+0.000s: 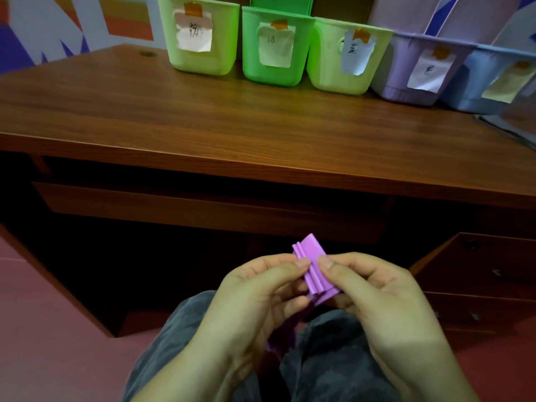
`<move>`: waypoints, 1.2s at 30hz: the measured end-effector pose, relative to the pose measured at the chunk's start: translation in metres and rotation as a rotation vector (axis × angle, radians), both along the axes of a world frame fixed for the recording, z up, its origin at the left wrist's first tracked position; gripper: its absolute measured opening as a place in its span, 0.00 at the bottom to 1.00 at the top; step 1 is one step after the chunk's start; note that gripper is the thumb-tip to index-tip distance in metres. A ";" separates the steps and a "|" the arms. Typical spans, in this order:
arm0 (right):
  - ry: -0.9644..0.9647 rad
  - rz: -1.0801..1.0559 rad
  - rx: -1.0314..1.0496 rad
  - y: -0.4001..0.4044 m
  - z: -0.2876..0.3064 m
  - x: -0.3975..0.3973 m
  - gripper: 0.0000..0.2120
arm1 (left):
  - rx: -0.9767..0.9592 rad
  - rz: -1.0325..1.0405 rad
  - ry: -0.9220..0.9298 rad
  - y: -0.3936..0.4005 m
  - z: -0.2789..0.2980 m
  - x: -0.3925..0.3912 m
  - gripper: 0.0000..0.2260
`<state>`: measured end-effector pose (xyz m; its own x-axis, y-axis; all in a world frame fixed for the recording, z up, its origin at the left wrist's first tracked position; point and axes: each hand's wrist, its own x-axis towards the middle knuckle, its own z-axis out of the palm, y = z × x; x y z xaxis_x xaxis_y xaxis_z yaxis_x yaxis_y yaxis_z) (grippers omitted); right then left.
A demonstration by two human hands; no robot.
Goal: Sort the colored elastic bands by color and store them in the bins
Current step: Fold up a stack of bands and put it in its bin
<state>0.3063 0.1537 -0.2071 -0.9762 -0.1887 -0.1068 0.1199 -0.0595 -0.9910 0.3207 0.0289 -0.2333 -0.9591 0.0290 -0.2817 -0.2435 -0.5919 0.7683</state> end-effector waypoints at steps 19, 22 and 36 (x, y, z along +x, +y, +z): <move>0.272 -0.236 0.229 0.011 -0.009 -0.005 0.09 | -0.058 0.127 -0.018 0.005 0.016 0.003 0.14; 0.389 -0.337 0.364 0.016 -0.008 -0.009 0.11 | -0.061 0.195 -0.002 0.005 0.021 0.004 0.16; 0.498 -0.169 0.364 0.008 -0.009 -0.004 0.12 | -0.067 0.158 -0.003 0.014 0.022 0.002 0.07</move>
